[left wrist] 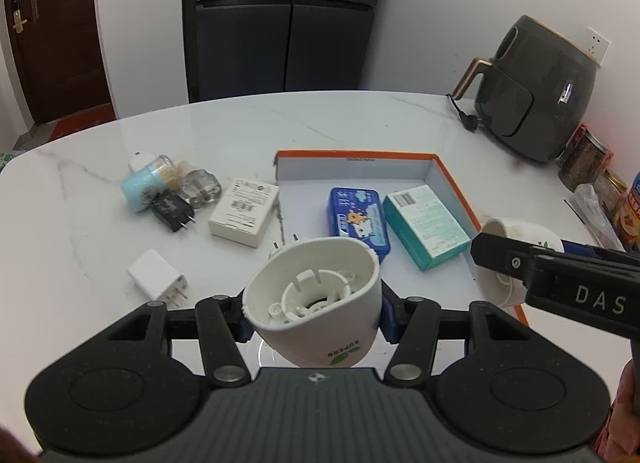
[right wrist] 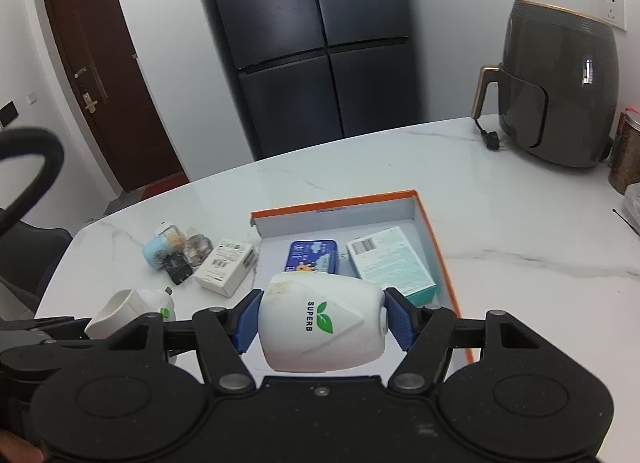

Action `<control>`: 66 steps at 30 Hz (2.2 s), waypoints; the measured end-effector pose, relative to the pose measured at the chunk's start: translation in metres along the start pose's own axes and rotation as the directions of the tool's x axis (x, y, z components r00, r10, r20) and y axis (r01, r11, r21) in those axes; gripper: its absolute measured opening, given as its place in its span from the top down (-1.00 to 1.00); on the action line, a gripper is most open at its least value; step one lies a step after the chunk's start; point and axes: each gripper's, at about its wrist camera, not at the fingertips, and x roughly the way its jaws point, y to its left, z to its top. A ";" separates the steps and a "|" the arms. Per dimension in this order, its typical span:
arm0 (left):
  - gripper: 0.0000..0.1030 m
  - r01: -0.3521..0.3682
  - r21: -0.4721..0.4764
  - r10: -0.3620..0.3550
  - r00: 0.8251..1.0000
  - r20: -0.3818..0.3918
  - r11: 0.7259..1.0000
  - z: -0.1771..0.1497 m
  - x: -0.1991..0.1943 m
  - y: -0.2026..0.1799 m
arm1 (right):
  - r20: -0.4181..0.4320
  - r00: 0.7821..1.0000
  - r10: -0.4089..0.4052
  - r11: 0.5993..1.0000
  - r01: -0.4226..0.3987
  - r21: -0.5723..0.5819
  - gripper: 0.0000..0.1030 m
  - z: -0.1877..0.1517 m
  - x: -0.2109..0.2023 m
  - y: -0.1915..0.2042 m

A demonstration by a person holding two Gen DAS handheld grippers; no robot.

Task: Organize rigid objects
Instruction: 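Lower the SUPERB plug into the tray and open the right tool while the left tool holds its plug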

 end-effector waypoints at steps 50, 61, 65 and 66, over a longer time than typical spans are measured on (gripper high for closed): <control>-0.10 0.028 -0.008 -0.029 0.995 -0.091 1.000 0.020 0.088 -0.055 | -0.072 0.997 0.012 0.987 -0.023 -0.156 -0.52 0.062 0.140 -0.046; -0.10 0.070 -0.011 -0.071 0.991 -0.111 0.997 0.024 0.106 -0.066 | 0.016 0.999 0.028 0.994 -0.026 -0.107 -0.53 0.069 0.098 -0.071; -0.10 0.086 -0.012 -0.087 0.988 -0.126 0.996 0.026 0.115 -0.072 | 0.040 0.999 0.013 0.997 -0.009 -0.081 -0.53 0.063 0.071 -0.081; -0.10 0.090 -0.011 -0.091 0.987 -0.131 0.996 0.027 0.117 -0.073 | 0.042 0.999 0.003 0.997 0.000 -0.077 -0.53 0.061 0.066 -0.082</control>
